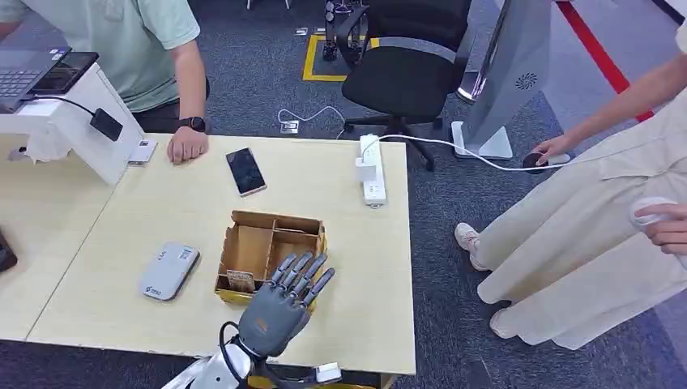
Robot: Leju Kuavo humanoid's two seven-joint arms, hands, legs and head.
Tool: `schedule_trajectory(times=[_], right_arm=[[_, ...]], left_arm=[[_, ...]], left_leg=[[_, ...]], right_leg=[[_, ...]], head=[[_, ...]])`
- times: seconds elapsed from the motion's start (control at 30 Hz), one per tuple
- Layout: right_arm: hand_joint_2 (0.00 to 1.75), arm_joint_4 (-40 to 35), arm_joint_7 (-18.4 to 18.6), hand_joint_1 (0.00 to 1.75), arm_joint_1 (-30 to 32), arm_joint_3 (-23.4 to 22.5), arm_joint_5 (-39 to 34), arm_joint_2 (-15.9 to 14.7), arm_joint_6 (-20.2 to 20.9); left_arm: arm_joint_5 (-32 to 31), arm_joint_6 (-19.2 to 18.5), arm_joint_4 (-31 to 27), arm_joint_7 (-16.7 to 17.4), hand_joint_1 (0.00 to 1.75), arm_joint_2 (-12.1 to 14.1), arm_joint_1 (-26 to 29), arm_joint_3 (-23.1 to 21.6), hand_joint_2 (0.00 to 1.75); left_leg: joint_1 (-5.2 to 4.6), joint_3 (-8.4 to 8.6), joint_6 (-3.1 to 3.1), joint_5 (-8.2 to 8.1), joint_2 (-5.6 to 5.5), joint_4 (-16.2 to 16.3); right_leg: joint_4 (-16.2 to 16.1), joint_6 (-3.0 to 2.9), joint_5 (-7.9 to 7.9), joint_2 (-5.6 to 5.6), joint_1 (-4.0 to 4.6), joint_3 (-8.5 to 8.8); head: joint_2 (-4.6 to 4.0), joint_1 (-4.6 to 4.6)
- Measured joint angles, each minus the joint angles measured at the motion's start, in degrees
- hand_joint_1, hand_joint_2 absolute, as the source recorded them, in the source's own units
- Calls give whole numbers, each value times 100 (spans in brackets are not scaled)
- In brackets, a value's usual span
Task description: Pass the card to the sensor for recognition and then transmit it.
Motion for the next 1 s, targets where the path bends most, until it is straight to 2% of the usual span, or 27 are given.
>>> schedule_trajectory(times=[0.17,0.47,0.6,0.73,0.93,1.0], right_arm=[[175,31,2,0,0,61,-61,0,-7],[175,55,0,0,2,88,-124,-2,-7],[175,55,-22,0,14,90,-240,-11,-11],[175,55,-24,0,29,87,-317,-26,-18],[175,20,-78,0,103,81,-415,-55,-26],[175,-4,-109,0,119,76,-431,-59,-26]], left_arm=[[0,-24,182,234,0,4,-135,0,175],[0,-59,326,389,0,43,-194,0,175],[0,-7,326,112,0,179,-83,124,175],[0,-7,324,-9,0,302,90,335,175],[0,-4,206,299,0,647,404,620,175],[0,-11,109,299,0,745,500,706,175]], left_leg=[[0,0,0,0,0,0],[0,-1,0,0,0,0],[1,0,0,0,1,0],[2,-1,0,0,0,-1],[2,-1,-1,0,0,-2],[2,-1,-1,0,1,-3]], right_leg=[[0,0,0,0,0,0],[0,0,0,0,0,0],[0,0,0,2,0,0],[1,0,-1,0,0,0],[1,-1,-2,0,1,-1],[1,-1,-2,1,1,-1]], head=[[0,0],[0,0],[0,0],[0,2],[-2,0],[0,0]])
